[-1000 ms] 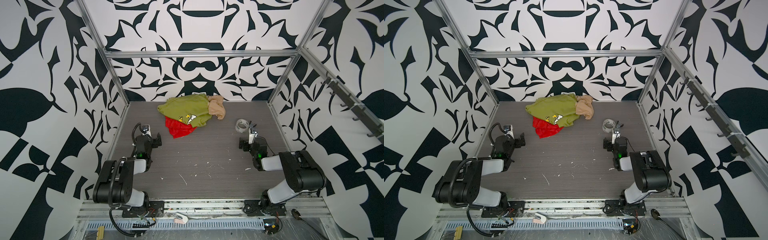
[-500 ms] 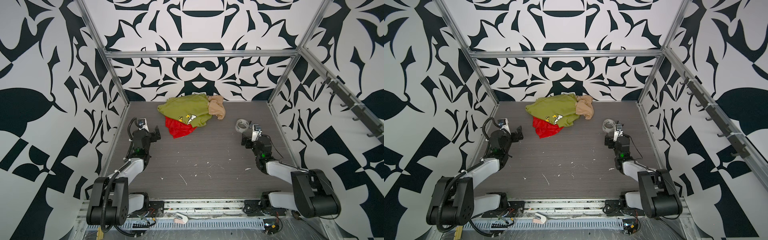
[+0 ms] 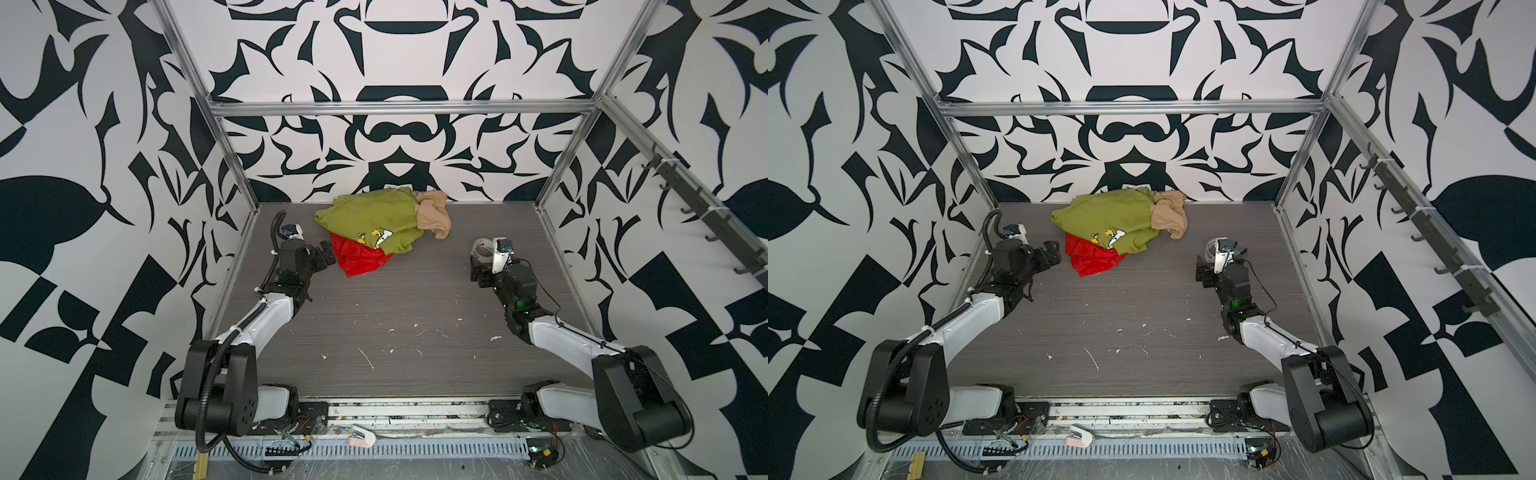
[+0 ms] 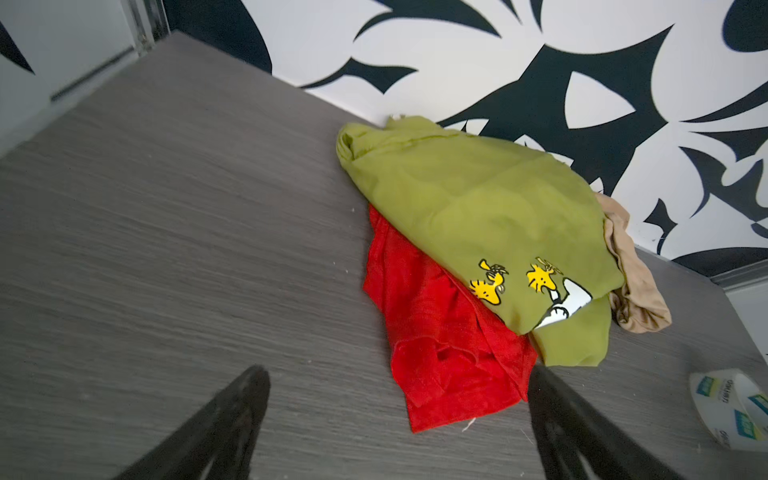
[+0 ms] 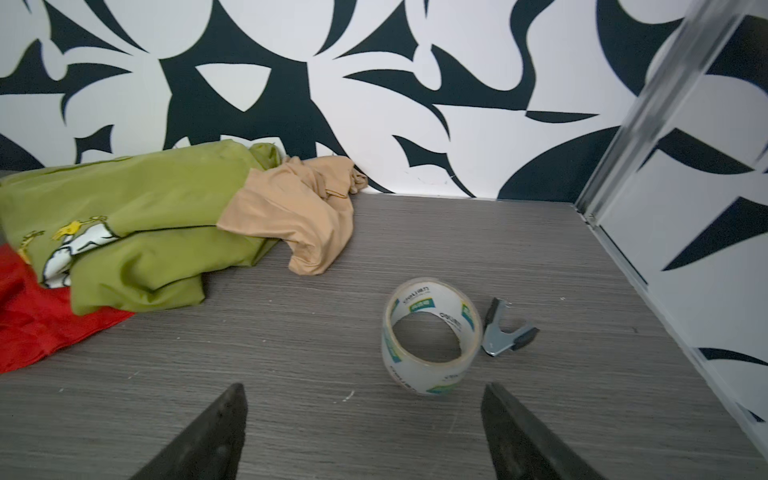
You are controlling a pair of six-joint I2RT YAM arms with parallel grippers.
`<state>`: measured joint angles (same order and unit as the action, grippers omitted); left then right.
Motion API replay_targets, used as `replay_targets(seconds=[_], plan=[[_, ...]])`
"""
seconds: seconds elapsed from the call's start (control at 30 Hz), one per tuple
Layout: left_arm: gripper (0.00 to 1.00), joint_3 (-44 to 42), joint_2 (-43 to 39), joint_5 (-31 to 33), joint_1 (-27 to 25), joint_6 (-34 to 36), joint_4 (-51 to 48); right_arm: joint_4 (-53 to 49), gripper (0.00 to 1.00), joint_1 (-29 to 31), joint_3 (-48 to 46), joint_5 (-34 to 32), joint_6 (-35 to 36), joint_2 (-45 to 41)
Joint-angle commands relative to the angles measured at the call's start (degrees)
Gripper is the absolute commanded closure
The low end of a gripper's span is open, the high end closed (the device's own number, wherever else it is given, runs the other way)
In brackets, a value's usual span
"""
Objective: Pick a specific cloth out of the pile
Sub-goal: 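Move the left gripper to the red cloth while the right gripper approaches the pile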
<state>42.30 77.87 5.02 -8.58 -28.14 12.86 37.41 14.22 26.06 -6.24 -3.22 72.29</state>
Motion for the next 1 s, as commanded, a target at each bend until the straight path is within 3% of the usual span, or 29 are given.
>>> replay_targets(seconds=[0.0, 0.33, 0.63, 0.8, 0.97], plan=[[0.01, 3.43, 2.23, -4.19, 0.1, -5.33, -3.72, 1.79, 0.1, 2.83, 3.04, 0.36, -1.48, 2.24], [0.01, 7.27, 7.89, -12.15, 0.12, -9.44, -5.69, 4.77, 0.1, 7.55, 7.97, 3.29, -1.78, 12.3], [0.26, 9.87, 13.99, -19.33, 1.33, -10.66, -3.73, 5.02, 0.09, 11.13, 11.0, 6.45, -2.78, 17.36], [0.34, 10.28, 17.23, -22.28, 3.59, -12.31, -2.16, 5.02, 0.09, 13.14, 12.54, 7.2, -2.99, 19.67], [0.35, 10.83, 20.44, -22.77, 5.11, -13.17, -0.98, 5.22, 0.09, 14.7, 14.56, 7.97, -3.1, 21.74]])
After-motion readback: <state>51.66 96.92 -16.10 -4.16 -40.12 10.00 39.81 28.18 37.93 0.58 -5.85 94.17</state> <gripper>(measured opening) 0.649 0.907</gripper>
